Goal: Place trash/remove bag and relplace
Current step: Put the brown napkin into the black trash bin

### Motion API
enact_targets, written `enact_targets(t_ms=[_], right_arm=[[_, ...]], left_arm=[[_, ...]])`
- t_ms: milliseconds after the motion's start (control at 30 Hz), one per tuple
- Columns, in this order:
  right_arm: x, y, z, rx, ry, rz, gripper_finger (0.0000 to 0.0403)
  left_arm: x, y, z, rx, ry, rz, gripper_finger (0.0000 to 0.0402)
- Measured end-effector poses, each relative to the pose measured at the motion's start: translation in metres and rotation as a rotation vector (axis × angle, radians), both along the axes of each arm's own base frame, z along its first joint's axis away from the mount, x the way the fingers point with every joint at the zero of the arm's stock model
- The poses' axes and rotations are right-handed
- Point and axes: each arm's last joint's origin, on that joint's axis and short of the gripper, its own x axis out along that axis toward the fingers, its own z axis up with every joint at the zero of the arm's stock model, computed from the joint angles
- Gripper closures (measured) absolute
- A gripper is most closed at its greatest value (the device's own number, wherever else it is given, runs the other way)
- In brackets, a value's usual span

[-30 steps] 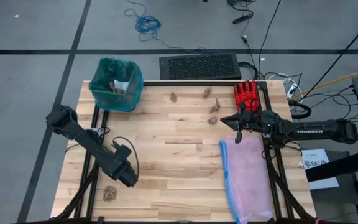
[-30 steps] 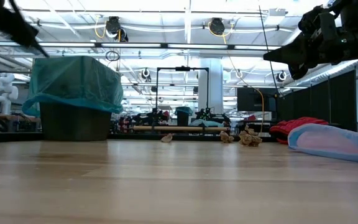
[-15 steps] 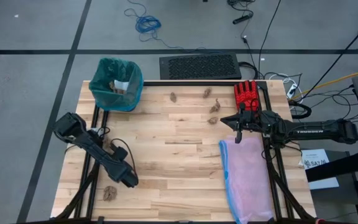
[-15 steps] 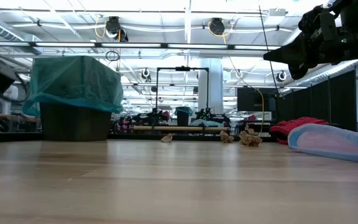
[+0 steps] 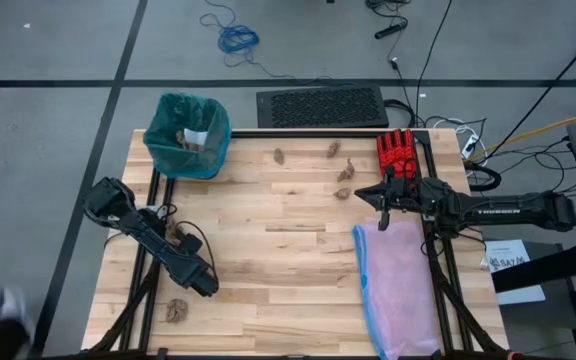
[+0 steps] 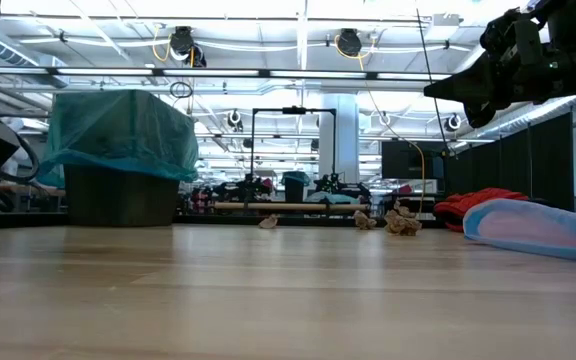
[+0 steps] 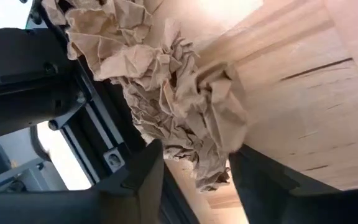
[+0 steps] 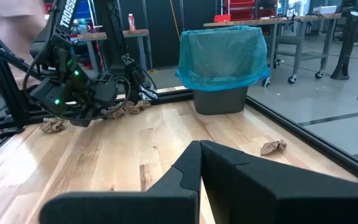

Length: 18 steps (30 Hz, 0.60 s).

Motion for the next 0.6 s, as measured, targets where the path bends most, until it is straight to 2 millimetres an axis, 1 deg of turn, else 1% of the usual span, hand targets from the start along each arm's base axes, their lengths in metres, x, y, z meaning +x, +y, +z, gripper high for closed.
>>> enact_targets(t_ms=[67,200,233,300,400,500,600], right_arm=[[0.0,0.0,0.0,0.0,0.0,0.0,0.0403],[0.0,0.0,0.0,0.0,0.0,0.0,0.0403],[0.0,0.0,0.0,0.0,0.0,0.0,0.0403],[0.0,0.0,0.0,0.0,-0.001,0.0,0.0403],[0.0,0.0,0.0,-0.001,-0.005,0.0,0.0403],[0.0,0.0,0.002,-0.003,-0.016,0.0,0.0403],[0.0,0.0,0.002,-0.004,-0.023,0.0,0.0403]], left_arm=[[0.002,-0.001,-0.001,-0.006,-0.022,-0.008,0.0268],[0.008,-0.005,0.0,-0.009,-0.087,-0.039,0.0371],[0.011,-0.007,0.002,-0.009,-0.1,-0.048,0.0385],[0.019,-0.011,0.007,0.005,-0.157,-0.091,0.039],[0.045,-0.026,0.022,0.004,-0.369,-0.168,0.0397],[0.064,-0.035,0.045,0.057,-0.493,-0.246,0.0398],[0.088,-0.041,0.074,0.103,-0.64,-0.303,0.0399]])
